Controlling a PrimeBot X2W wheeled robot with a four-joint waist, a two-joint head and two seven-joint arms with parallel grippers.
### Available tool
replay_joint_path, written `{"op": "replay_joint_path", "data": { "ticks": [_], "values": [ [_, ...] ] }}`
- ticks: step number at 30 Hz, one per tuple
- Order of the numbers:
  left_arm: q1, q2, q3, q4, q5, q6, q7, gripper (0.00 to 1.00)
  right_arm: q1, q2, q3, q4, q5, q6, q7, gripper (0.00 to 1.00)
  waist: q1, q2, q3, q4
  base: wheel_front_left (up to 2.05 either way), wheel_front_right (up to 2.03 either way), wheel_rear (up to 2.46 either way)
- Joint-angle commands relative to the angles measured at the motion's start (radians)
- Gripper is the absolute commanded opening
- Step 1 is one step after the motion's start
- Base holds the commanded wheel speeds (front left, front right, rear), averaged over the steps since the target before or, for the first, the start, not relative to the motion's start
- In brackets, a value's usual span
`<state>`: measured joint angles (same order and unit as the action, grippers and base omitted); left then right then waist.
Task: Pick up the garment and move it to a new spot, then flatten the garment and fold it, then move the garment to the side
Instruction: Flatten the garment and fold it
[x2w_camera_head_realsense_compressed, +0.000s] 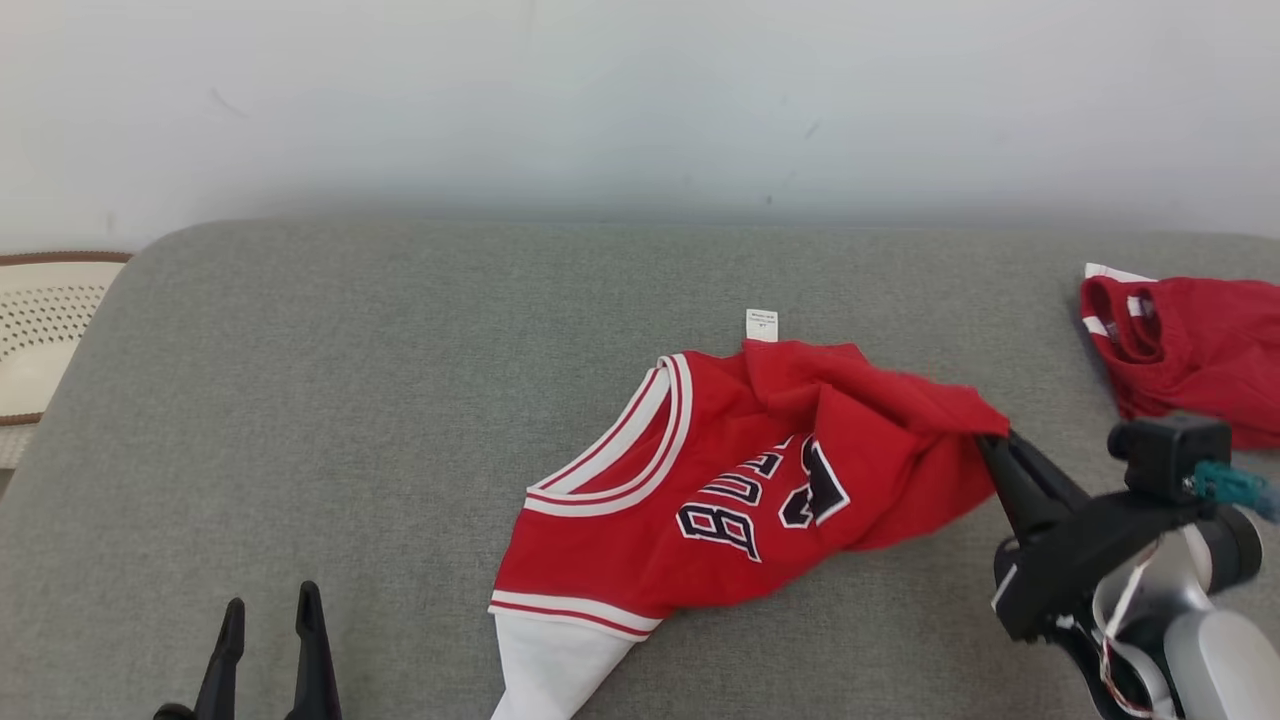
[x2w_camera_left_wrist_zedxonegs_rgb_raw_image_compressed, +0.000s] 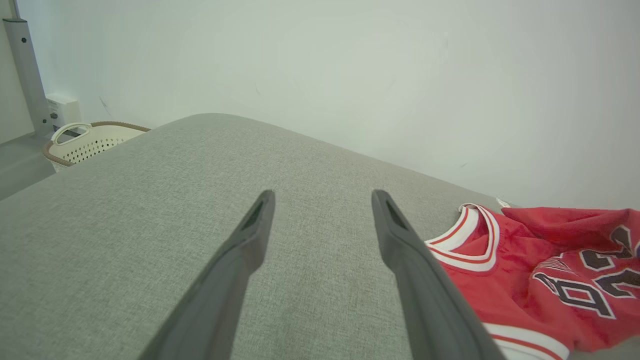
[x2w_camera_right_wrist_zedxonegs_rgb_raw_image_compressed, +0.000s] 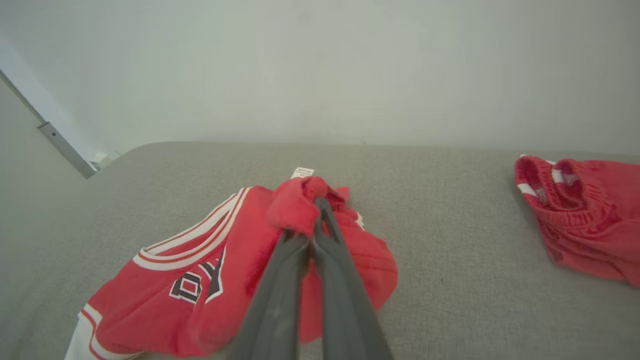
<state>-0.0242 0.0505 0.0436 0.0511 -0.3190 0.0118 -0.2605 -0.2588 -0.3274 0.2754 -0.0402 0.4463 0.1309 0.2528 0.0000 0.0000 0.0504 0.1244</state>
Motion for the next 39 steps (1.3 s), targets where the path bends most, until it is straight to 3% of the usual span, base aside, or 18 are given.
{"op": "replay_joint_path", "data": {
  "ticks": [1,7,13,27,32,33,34,39],
  "values": [
    [0.011,0.0,-0.003,-0.002,0.005,0.001,-0.003,1.0,0.043,0.014,-0.02,-0.033,-0.015,0.0,0.024,0.0,0.0,0.0,-0.001,-0.011,0.0,0.0,0.0],
    [0.011,0.0,-0.008,-0.002,0.001,0.005,-0.003,1.0,0.184,0.084,-0.079,-0.129,-0.033,0.0,0.119,0.0,0.0,0.0,0.002,-0.021,0.0,0.0,0.0],
    [0.003,0.001,-0.016,0.001,-0.002,0.007,-0.003,1.0,0.234,0.119,-0.111,-0.102,-0.021,0.0,0.149,0.0,0.0,0.0,0.007,-0.024,0.0,0.0,0.0],
    [-0.016,0.0,-0.008,0.005,0.006,-0.009,-0.003,1.0,0.095,0.122,-0.126,0.203,-0.039,0.0,-0.016,0.0,0.0,0.0,0.025,-0.024,0.0,0.0,0.0],
    [-0.026,0.0,-0.015,0.01,0.005,-0.014,-0.003,1.0,-0.009,0.107,-0.117,0.38,-0.092,0.0,-0.135,0.0,0.0,0.0,0.036,-0.024,0.0,0.0,0.0],
    [-0.027,0.0,-0.016,0.01,0.005,-0.014,-0.003,1.0,-0.021,0.103,-0.113,0.402,-0.102,0.0,-0.155,0.55,0.0,0.0,0.037,-0.023,0.0,0.0,0.0],
    [-0.028,0.0,-0.016,0.011,0.006,-0.014,-0.003,1.0,-0.032,0.105,-0.113,0.421,-0.101,0.0,-0.174,1.0,0.0,0.0,0.038,-0.022,0.0,0.0,0.0],
    [-0.026,0.0,-0.009,0.01,0.01,-0.012,-0.003,1.0,-0.057,0.109,-0.109,0.454,-0.106,0.0,-0.288,1.0,0.0,0.0,0.041,-0.024,0.0,0.0,0.0]
  ]
}}
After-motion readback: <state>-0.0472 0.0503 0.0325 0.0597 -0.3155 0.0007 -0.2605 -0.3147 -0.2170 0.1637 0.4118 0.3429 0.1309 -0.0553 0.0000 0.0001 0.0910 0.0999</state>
